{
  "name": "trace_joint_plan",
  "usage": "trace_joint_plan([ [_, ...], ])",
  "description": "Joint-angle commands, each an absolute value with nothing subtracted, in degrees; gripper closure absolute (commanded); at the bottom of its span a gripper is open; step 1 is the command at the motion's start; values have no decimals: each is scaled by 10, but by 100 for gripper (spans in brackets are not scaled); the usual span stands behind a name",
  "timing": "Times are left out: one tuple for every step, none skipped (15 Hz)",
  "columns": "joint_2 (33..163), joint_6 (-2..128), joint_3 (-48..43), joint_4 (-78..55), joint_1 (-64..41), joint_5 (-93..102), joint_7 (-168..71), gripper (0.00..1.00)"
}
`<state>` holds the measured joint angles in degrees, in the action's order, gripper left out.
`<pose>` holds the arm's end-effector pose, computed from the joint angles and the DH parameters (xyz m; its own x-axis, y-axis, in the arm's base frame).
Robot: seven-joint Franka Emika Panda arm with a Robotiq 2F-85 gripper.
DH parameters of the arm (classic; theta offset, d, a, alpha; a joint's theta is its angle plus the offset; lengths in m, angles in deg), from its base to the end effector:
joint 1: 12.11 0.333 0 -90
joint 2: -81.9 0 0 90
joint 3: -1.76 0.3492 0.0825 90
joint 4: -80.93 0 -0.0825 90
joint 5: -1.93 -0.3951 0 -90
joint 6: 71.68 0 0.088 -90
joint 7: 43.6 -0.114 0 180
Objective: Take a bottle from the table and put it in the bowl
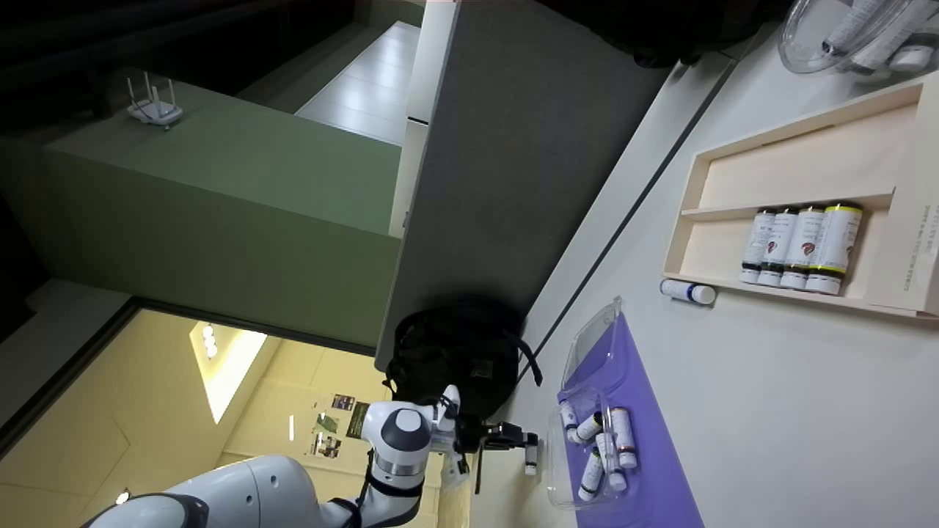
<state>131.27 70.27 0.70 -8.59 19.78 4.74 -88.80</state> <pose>0.6298 0.3783 0.1453 0.9764 -0.2044 0.0697 -0.2045 -0.9788 -0.0045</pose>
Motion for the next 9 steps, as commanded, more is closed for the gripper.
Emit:
trace_joint_plan([
  [1210,713,26,-197,173,22,-896,93],
  [1189,715,30,-221,168,17,-896,93],
  [1167,715,29,-250,166,15,-903,93],
  [1146,713,28,-276,164,14,-909,93],
  [1124,715,21,-308,166,19,-921,93],
  [1105,718,20,-337,164,22,-929,93],
  [1086,724,16,-368,164,28,-941,93],
  [1068,732,14,-398,162,33,-953,93],
  [1051,744,11,-430,161,38,-966,93],
])
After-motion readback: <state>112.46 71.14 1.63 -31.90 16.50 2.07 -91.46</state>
